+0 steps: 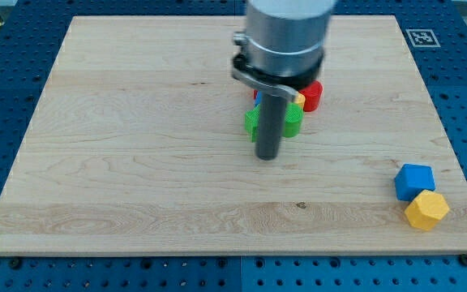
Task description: Push the green star into the yellow heart and the green circle
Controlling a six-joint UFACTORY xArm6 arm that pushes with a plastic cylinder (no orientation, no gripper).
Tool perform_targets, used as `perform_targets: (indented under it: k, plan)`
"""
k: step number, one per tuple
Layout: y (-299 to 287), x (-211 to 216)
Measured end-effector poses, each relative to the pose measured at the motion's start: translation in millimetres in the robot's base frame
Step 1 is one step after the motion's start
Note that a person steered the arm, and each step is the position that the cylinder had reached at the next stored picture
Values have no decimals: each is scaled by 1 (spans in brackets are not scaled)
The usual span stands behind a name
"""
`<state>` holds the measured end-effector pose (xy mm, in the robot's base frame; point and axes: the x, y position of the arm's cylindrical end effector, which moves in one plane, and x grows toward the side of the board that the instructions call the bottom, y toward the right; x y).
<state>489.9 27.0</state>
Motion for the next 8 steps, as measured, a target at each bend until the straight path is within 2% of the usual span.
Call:
perform_targets:
  k: [1,3,5,6,8]
  plan:
    - [7,-18]
    - [-56,-18]
    - [-51,-31]
    - [-9,-31]
    - [1,-31]
